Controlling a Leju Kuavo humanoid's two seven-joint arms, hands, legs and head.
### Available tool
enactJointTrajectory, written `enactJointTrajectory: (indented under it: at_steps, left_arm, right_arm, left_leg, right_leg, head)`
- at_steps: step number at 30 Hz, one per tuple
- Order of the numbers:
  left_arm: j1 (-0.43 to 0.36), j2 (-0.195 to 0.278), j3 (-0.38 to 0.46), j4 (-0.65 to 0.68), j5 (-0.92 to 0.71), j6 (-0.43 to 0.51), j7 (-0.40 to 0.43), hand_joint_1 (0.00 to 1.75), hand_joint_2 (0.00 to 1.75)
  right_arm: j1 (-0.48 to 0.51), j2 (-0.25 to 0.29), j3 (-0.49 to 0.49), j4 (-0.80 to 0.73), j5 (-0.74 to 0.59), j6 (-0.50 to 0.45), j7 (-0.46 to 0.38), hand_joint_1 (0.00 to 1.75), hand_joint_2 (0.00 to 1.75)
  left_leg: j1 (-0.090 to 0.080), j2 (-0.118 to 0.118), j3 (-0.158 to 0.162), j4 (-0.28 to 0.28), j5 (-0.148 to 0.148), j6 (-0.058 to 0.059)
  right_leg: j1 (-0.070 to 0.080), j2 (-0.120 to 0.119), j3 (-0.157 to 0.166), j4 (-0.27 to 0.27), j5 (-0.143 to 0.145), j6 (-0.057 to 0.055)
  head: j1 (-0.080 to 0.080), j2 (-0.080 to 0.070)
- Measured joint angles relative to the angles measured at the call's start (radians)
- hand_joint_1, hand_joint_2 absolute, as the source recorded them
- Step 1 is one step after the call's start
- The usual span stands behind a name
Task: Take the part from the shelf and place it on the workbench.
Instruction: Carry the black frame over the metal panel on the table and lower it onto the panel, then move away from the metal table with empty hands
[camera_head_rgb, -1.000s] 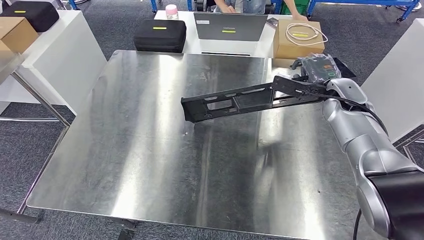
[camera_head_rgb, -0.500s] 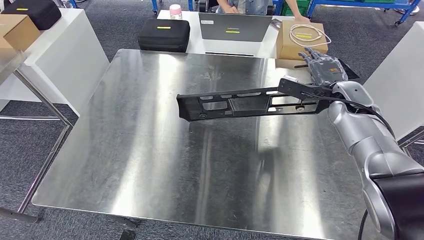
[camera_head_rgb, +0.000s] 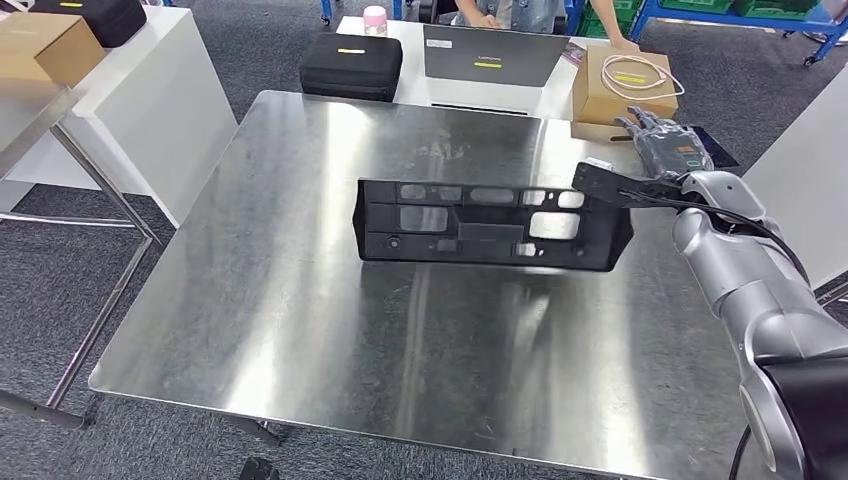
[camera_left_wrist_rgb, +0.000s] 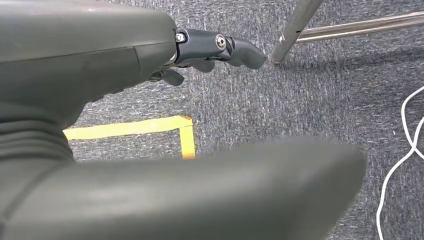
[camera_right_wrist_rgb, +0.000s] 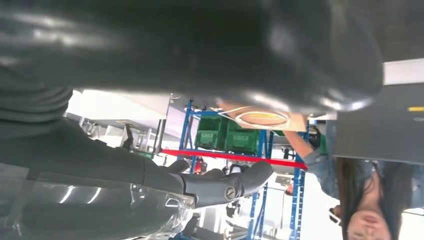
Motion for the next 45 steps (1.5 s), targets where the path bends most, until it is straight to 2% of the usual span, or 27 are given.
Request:
enactJointTrajectory:
  at_steps: [2, 4, 6, 7, 9, 11, 12, 13, 15, 17, 18, 20, 22, 24, 26, 28, 29, 31, 32, 34, 35, 37, 38, 40, 42, 44, 45]
  left_arm:
    - [0.0, 0.001, 0.0, 0.0, 0.0, -0.001, 0.0, 0.0, 0.0]
    - [-0.001, 0.001, 0.0, 0.0, 0.0, -0.001, 0.0, 0.0, 0.0]
    - [0.0, 0.002, 0.0, 0.0, 0.0, -0.001, 0.0, 0.0, 0.0]
    - [0.0, 0.003, 0.0, 0.0, 0.0, -0.001, 0.0, 0.0, 0.0]
    - [0.0, 0.004, 0.0, 0.0, 0.0, -0.001, 0.0, 0.0, 0.0]
    - [0.001, 0.004, 0.0, 0.0, -0.001, -0.001, 0.002, 0.0, 0.0]
    - [0.001, 0.004, 0.0, 0.0, -0.002, -0.001, 0.006, 0.0, 0.0]
    - [0.0, 0.004, 0.0, 0.0, -0.004, -0.001, 0.011, 0.0, 0.0]
    - [-0.002, 0.005, 0.0, 0.0, -0.009, -0.012, 0.02, 0.0, 0.0]
    - [-0.004, 0.008, 0.0, 0.0, -0.014, -0.036, 0.026, 0.0, 0.0]
    - [-0.005, 0.01, 0.0, 0.0, -0.015, -0.046, 0.028, 0.0, 0.0]
    - [-0.005, 0.014, 0.0, 0.0, -0.015, -0.057, 0.03, 0.0, 0.0]
    - [-0.006, 0.017, 0.0, 0.0, -0.014, -0.06, 0.03, 0.0, 0.0]
    - [-0.007, 0.019, 0.0, 0.0, -0.013, -0.06, 0.03, 0.0, 0.0]
    - [-0.007, 0.02, 0.0, 0.0, -0.013, -0.06, 0.03, 0.0, 0.0]
    - [-0.007, 0.019, 0.0, 0.0, -0.013, -0.06, 0.03, 0.0, 0.0]
    - [-0.006, 0.019, 0.0, 0.0, -0.013, -0.059, 0.03, 0.0, 0.0]
    - [-0.007, 0.018, 0.0, 0.0, -0.013, -0.056, 0.03, 0.0, 0.0]
    - [-0.007, 0.018, 0.0, 0.0, -0.013, -0.054, 0.03, 0.0, 0.0]
    - [-0.007, 0.018, 0.0, 0.0, -0.013, -0.052, 0.029, 0.0, 0.0]
    - [-0.006, 0.018, 0.0, 0.0, -0.013, -0.052, 0.029, 0.0, 0.0]
    - [-0.005, 0.02, 0.0, 0.0, -0.012, -0.052, 0.029, 0.0, 0.0]
    - [-0.005, 0.02, 0.0, 0.0, -0.012, -0.052, 0.029, 0.0, 0.0]
    - [-0.004, 0.021, 0.0, 0.0, -0.012, -0.052, 0.028, 0.0, 0.0]
    - [-0.004, 0.021, 0.0, 0.0, -0.012, -0.052, 0.028, 0.0, 0.0]
    - [-0.005, 0.021, 0.0, 0.0, -0.012, -0.053, 0.029, 0.0, 0.0]
    - [-0.005, 0.021, 0.0, 0.0, -0.012, -0.054, 0.029, 0.0, 0.0]
  right_arm:
    - [-0.003, -0.003, 0.0, 0.0, -0.001, 0.002, 0.002, 0.0, 0.0]
    - [-0.003, -0.006, 0.001, 0.0, -0.001, 0.003, 0.003, 0.0, 0.0]
    - [-0.003, -0.007, 0.002, 0.001, -0.001, 0.006, 0.004, 0.0, 0.0]
    - [-0.004, -0.007, 0.002, 0.001, -0.001, 0.008, 0.004, 0.0, 0.0]
    - [-0.007, -0.004, 0.002, 0.001, -0.004, 0.024, 0.007, 0.0, 0.0]
    - [-0.013, -0.002, 0.002, 0.006, -0.024, 0.113, 0.024, 0.0, 0.0]
    - [-0.018, -0.003, 0.0, 0.014, -0.048, 0.203, 0.041, 0.0, 0.0]
    - [-0.023, -0.005, -0.003, 0.024, -0.076, 0.312, 0.061, 0.0, 0.0]
    - [-0.029, -0.019, -0.012, 0.043, -0.128, 0.521, 0.091, 0.0, 0.0]
    - [-0.037, -0.04, -0.019, 0.055, -0.156, 0.632, 0.103, 0.0, 0.0]
    - [-0.043, -0.05, -0.023, 0.059, -0.166, 0.649, 0.108, 0.0, 0.0]
    - [-0.052, -0.063, -0.03, 0.064, -0.174, 0.625, 0.124, 0.0, 0.0]
    - [-0.056, -0.074, -0.034, 0.068, -0.177, 0.57, 0.144, 0.0, 0.0]
    - [-0.061, -0.081, -0.035, 0.071, -0.173, 0.521, 0.162, 0.0, 0.0]
    - [-0.064, -0.085, -0.036, 0.072, -0.166, 0.484, 0.176, 0.0, 0.0]
    - [-0.064, -0.088, -0.036, 0.074, -0.16, 0.452, 0.184, 0.0, 0.0]
    - [-0.064, -0.089, -0.036, 0.074, -0.159, 0.438, 0.187, 0.0, 0.0]
    - [-0.066, -0.091, -0.036, 0.074, -0.153, 0.412, 0.193, 0.0, 0.0]
    - [-0.069, -0.092, -0.036, 0.074, -0.15, 0.401, 0.197, 0.0, 0.0]
    - [-0.073, -0.095, -0.035, 0.074, -0.147, 0.388, 0.201, 0.0, 0.0]
    - [-0.074, -0.097, -0.035, 0.074, -0.146, 0.385, 0.201, 0.0, 0.0]
    - [-0.077, -0.099, -0.035, 0.075, -0.146, 0.386, 0.202, 0.0, 0.0]
    - [-0.079, -0.099, -0.034, 0.075, -0.145, 0.387, 0.202, 0.0, 0.0]
    - [-0.085, -0.1, -0.033, 0.075, -0.145, 0.393, 0.202, 0.0, 0.0]
    - [-0.089, -0.103, -0.033, 0.075, -0.145, 0.403, 0.203, 0.0, 0.0]
    - [-0.09, -0.108, -0.032, 0.075, -0.144, 0.409, 0.205, 0.0, 0.0]
    - [-0.09, -0.111, -0.032, 0.075, -0.143, 0.411, 0.208, 0.0, 0.0]
  left_leg:
    - [-0.004, 0.0, -0.004, 0.005, 0.003, -0.008]
    - [-0.008, 0.001, -0.011, 0.013, 0.006, -0.015]
    - [-0.006, -0.008, -0.022, 0.025, -0.001, -0.026]
    - [-0.003, -0.021, -0.032, 0.044, -0.02, -0.035]
    - [0.006, -0.053, -0.073, 0.141, -0.094, -0.052]
    - [0.015, -0.064, -0.121, 0.276, -0.164, -0.062]
    - [0.02, -0.064, -0.129, 0.312, -0.175, -0.065]
    - [0.025, -0.064, -0.118, 0.31, -0.167, -0.067]
    - [0.033, -0.066, -0.038, 0.195, -0.114, -0.068]
    - [0.034, -0.077, 0.039, 0.068, -0.079, -0.065]
    - [0.032, -0.082, 0.056, 0.038, -0.073, -0.063]
    - [0.024, -0.083, 0.053, 0.031, -0.068, -0.056]
    - [0.022, -0.075, 0.049, 0.02, -0.054, -0.039]
    - [0.02, -0.067, 0.036, 0.012, -0.036, -0.019]
    - [0.014, -0.063, 0.016, 0.013, -0.022, -0.009]
    - [0.009, -0.059, -0.004, 0.013, -0.007, -0.007]
    - [0.006, -0.058, -0.013, 0.014, 0.001, -0.007]
    - [0.002, -0.056, -0.028, 0.015, 0.016, -0.011]
    - [-0.001, -0.056, -0.034, 0.016, 0.024, -0.015]
    - [-0.005, -0.055, -0.043, 0.017, 0.039, -0.023]
    - [-0.007, -0.055, -0.046, 0.018, 0.047, -0.027]
    - [-0.004, -0.059, -0.06, 0.029, 0.035, -0.037]
    - [-0.001, -0.061, -0.074, 0.055, 0.004, -0.045]
    - [0.008, -0.066, -0.117, 0.167, -0.095, -0.061]
    - [0.02, -0.067, -0.148, 0.295, -0.158, -0.074]
    - [0.032, -0.067, -0.123, 0.322, -0.135, -0.083]
    - [0.037, -0.067, -0.082, 0.281, -0.109, -0.086]
  right_leg:
    - [0.004, -0.007, 0.071, -0.119, 0.034, -0.003]
    - [0.011, -0.005, 0.08, -0.138, 0.04, -0.018]
    - [0.0, 0.0, 0.07, -0.141, 0.044, -0.036]
    - [-0.005, 0.001, 0.066, -0.141, 0.048, -0.047]
    - [-0.009, 0.003, 0.055, -0.142, 0.057, -0.066]
    - [-0.008, 0.008, 0.043, -0.142, 0.065, -0.074]
    - [-0.008, 0.011, 0.038, -0.141, 0.069, -0.074]
    - [-0.008, 0.015, 0.034, -0.141, 0.073, -0.072]
    - [-0.009, 0.02, 0.03, -0.14, 0.079, -0.065]
    - [-0.008, 0.021, 0.026, -0.14, 0.085, -0.055]
    - [-0.007, 0.022, 0.023, -0.14, 0.09, -0.048]
    - [-0.005, 0.025, 0.021, -0.144, 0.101, -0.031]
    - [-0.004, 0.025, 0.007, -0.13, 0.088, -0.024]
    - [-0.004, 0.021, -0.033, -0.04, 0.025, -0.035]
    - [-0.004, 0.02, -0.084, 0.106, -0.047, -0.042]
    - [-0.002, 0.02, -0.088, 0.168, -0.065, -0.032]
    - [-0.001, 0.02, -0.059, 0.139, -0.051, -0.024]
    - [0.0, 0.015, 0.042, -0.006, -0.016, -0.017]
    - [0.005, 0.012, 0.087, -0.075, -0.008, -0.02]
    - [0.016, 0.009, 0.125, -0.142, -0.009, -0.032]
    - [0.019, 0.009, 0.123, -0.144, -0.003, -0.039]
    - [0.006, 0.008, 0.108, -0.143, 0.013, -0.056]
    - [-0.001, 0.007, 0.099, -0.144, 0.023, -0.068]
    - [-0.004, 0.006, 0.073, -0.144, 0.045, -0.083]
    - [-0.005, 0.006, 0.044, -0.143, 0.068, -0.083]
    - [-0.007, 0.007, 0.016, -0.141, 0.089, -0.075]
    - [-0.01, 0.008, 0.003, -0.14, 0.099, -0.069]
  head:
    - [0.0, 0.0]
    - [-0.001, 0.0]
    - [-0.004, 0.0]
    - [-0.005, 0.0]
    - [-0.006, 0.0]
    - [-0.006, 0.0]
    - [-0.006, 0.0]
    - [-0.006, 0.0]
    - [-0.006, 0.0]
    - [-0.005, 0.0]
    - [-0.004, 0.0]
    - [-0.003, 0.0]
    - [-0.002, 0.0]
    - [0.0, 0.0]
    - [0.002, 0.0]
    - [0.004, 0.0]
    - [0.004, 0.0]
    - [0.005, 0.0]
    - [0.004, 0.0]
    - [0.003, 0.0]
    - [0.002, 0.0]
    - [0.002, 0.0]
    - [0.001, 0.0]
    - [0.001, 0.0]
    - [0.001, 0.0]
    - [0.001, 0.0]
    - [0.001, 0.0]
